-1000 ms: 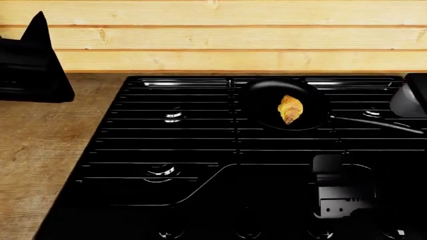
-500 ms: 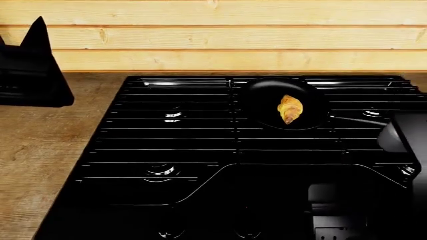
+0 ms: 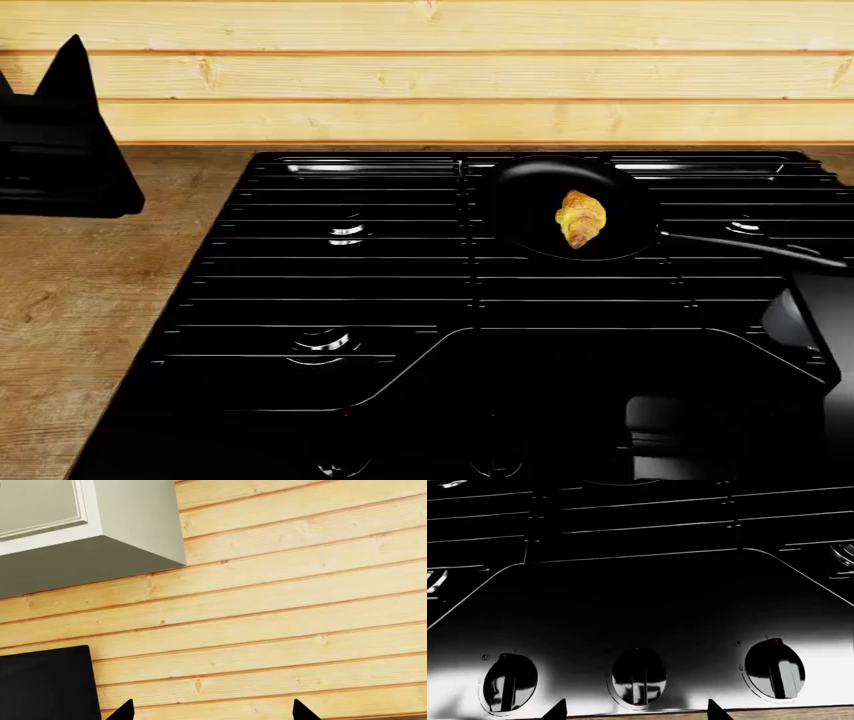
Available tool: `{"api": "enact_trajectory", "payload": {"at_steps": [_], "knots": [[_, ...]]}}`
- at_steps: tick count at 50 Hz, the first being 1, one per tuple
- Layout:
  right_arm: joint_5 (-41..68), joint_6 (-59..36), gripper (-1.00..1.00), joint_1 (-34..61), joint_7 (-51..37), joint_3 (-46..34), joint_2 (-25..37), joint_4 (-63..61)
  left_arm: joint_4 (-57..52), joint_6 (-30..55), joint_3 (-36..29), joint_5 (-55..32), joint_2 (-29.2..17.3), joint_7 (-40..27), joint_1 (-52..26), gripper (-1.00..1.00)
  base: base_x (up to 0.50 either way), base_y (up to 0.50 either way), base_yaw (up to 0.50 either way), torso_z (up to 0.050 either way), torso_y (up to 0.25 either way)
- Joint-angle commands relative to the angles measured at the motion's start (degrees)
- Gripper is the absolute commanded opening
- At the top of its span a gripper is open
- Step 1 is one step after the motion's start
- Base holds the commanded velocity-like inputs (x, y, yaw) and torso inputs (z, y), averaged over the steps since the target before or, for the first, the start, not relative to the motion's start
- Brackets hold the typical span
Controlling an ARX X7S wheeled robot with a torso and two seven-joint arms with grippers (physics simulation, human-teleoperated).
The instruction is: Pick the croissant and place it on the pan. Then turn on the stove to warm the croissant.
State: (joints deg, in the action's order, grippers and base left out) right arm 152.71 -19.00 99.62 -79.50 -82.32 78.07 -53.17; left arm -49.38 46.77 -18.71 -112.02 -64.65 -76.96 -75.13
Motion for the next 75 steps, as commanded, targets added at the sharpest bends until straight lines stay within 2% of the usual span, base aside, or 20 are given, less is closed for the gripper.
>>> {"api": "enact_trajectory", "payload": {"at_steps": [1, 30, 42, 63, 75], "knots": [[-1.2, 0.9, 1.00, -1.3, 0.6, -0.5, 1.3, -0.4, -0.2, -0.4, 0.3, 0.3, -0.4, 0.2, 0.5, 1.00, 0.00, 0.00, 0.00, 0.000, 0.000], [-6.1, -0.7, 1.00, -5.5, 0.8, -3.8, -3.7, 1.6, -0.8, -0.8, 0.4, 0.2, -1.0, 0.1, 0.5, 1.00, 0.00, 0.00, 0.00, 0.000, 0.000], [-7.2, -2.2, 1.00, -6.1, 0.8, -4.5, -3.2, 2.0, -1.1, -1.0, 0.5, -0.4, -1.5, -0.4, 0.2, 1.00, 0.00, 0.00, 0.00, 0.000, 0.000], [-8.1, -5.8, 1.00, -6.3, 0.2, -5.8, -10.0, 5.3, -1.0, -0.9, 0.3, -0.1, -1.6, -0.4, -0.2, 1.00, 0.00, 0.00, 0.00, 0.000, 0.000], [-8.8, -5.4, 1.00, -8.5, 2.3, -6.9, -7.2, 6.8, -1.0, -0.7, 0.0, -0.2, -1.5, -0.6, -0.4, 1.00, 0.00, 0.00, 0.00, 0.000, 0.000]]}}
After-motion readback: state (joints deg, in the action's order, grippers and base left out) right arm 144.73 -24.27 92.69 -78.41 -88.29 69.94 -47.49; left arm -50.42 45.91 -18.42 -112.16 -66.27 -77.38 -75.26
